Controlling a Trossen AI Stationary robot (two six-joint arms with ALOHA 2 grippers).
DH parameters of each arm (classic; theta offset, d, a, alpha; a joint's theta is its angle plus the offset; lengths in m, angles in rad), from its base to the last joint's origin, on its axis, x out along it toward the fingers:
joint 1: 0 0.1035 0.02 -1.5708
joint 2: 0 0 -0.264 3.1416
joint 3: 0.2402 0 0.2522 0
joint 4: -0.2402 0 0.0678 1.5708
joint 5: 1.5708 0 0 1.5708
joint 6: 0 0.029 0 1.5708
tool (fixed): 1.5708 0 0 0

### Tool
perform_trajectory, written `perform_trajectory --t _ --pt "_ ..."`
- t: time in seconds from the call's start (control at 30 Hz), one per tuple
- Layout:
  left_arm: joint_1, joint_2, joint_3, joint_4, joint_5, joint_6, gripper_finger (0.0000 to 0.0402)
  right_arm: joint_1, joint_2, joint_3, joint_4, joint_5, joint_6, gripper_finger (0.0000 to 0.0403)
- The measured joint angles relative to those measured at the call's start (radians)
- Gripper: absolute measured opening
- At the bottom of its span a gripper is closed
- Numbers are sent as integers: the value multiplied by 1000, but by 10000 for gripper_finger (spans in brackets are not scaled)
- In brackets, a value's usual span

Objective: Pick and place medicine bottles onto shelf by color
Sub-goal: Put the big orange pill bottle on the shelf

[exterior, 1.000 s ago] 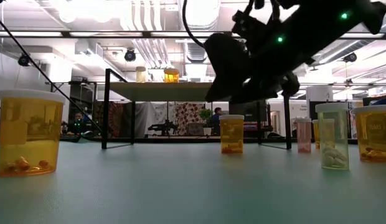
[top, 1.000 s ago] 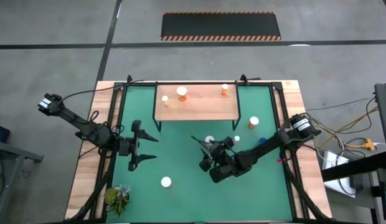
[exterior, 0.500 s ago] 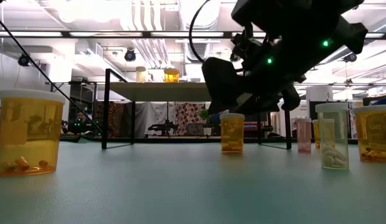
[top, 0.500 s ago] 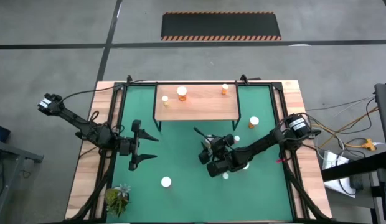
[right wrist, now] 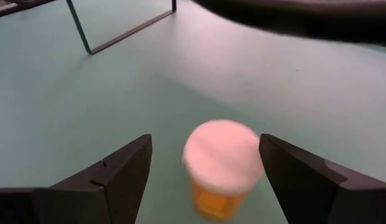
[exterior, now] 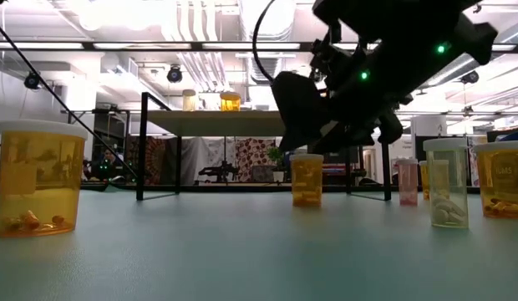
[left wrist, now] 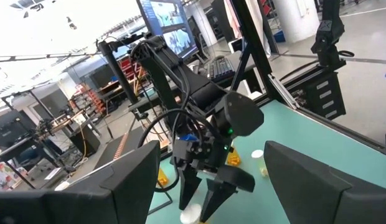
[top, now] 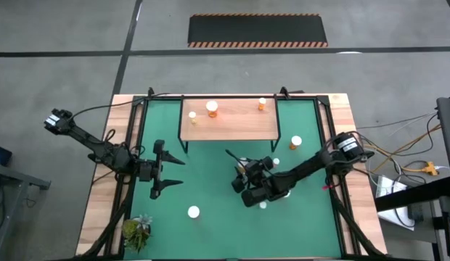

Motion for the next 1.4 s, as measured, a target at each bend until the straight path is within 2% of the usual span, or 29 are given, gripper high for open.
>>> perform_trajectory --t 0.43,1.07,1.17,1.4 --pt "1 5 0 -8 0 -1 270 4 -6 -14 -61 38 103 286" --pt "0 7 0 -8 0 -1 270 2 72 -27 24 41 118 283" --pt "0 8 0 -8 0 0 270 2 72 -27 24 45 117 265" --pt "0 11 0 -8 1 0 270 -3 72 -27 25 45 115 195"
